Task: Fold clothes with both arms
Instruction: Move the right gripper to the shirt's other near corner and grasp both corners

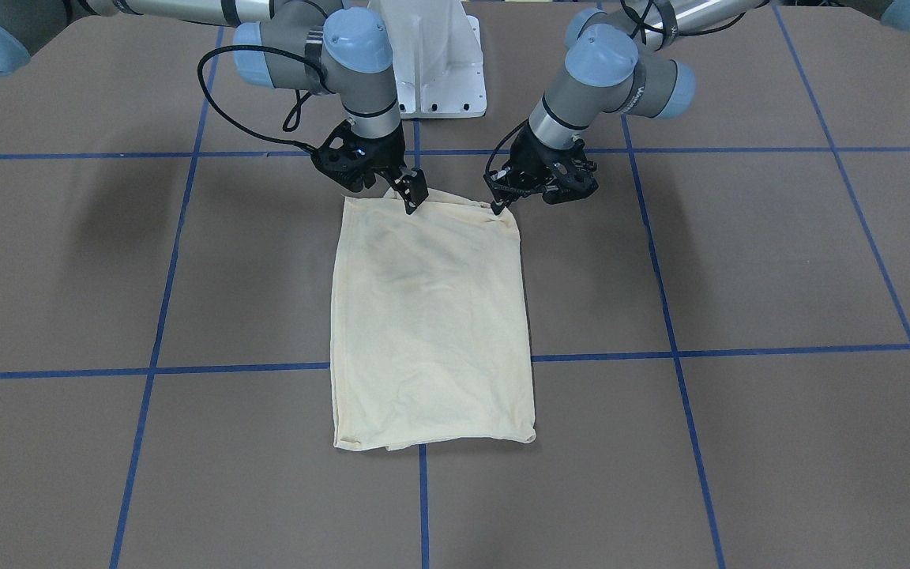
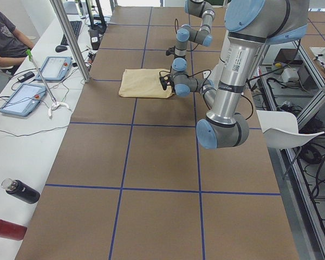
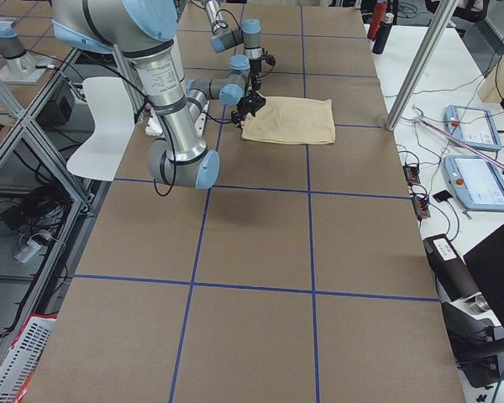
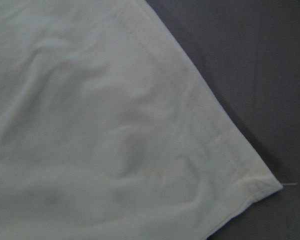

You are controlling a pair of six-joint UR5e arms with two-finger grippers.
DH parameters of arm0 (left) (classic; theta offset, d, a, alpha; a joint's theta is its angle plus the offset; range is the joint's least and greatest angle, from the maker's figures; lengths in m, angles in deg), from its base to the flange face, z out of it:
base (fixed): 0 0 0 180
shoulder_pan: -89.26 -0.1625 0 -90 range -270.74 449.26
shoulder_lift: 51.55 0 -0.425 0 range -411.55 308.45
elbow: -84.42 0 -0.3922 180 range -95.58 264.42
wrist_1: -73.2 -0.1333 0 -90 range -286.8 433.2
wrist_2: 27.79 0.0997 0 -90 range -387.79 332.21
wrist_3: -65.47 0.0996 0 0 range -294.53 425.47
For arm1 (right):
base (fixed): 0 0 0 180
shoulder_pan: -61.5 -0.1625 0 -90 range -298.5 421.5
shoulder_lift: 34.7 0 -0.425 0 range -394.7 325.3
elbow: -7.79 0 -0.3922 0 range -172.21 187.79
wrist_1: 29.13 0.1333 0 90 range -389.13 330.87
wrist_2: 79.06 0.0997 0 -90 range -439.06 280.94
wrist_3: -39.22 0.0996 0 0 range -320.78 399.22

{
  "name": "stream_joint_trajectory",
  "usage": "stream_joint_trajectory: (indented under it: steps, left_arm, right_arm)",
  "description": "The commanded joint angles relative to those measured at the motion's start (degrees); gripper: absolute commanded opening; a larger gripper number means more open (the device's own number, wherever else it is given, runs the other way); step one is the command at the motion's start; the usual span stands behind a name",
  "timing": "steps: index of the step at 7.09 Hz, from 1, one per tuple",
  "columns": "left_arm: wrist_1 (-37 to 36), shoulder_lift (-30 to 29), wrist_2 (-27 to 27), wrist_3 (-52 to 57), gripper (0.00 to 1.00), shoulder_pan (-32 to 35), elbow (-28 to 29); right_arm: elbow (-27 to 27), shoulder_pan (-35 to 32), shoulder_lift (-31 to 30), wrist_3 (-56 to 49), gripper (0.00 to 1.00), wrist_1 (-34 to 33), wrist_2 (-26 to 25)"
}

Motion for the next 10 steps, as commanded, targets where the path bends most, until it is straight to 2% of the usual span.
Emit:
stream_joint_trajectory:
  steps: [1,5,7,8,10]
  left_arm:
    - [0.00,0.00,0.00,0.00,0.00,0.19,-0.13]
    - [0.00,0.00,0.00,0.00,0.00,0.10,-0.13]
    - [0.00,0.00,0.00,0.00,0.00,0.10,-0.13]
    - [0.00,0.00,0.00,0.00,0.00,0.10,-0.13]
    - [0.00,0.00,0.00,0.00,0.00,0.01,-0.13]
  right_arm:
    - [-1.97,0.07,1.18,-0.20,1.00,0.08,0.20]
    - [-2.06,0.42,1.27,0.06,1.00,-0.27,0.37]
    - [-2.15,0.42,1.01,0.06,0.93,-0.45,0.46]
    - [-2.06,0.42,1.36,1.01,0.71,-1.84,0.46]
    - [-2.15,0.42,1.18,2.69,0.37,-2.21,0.37]
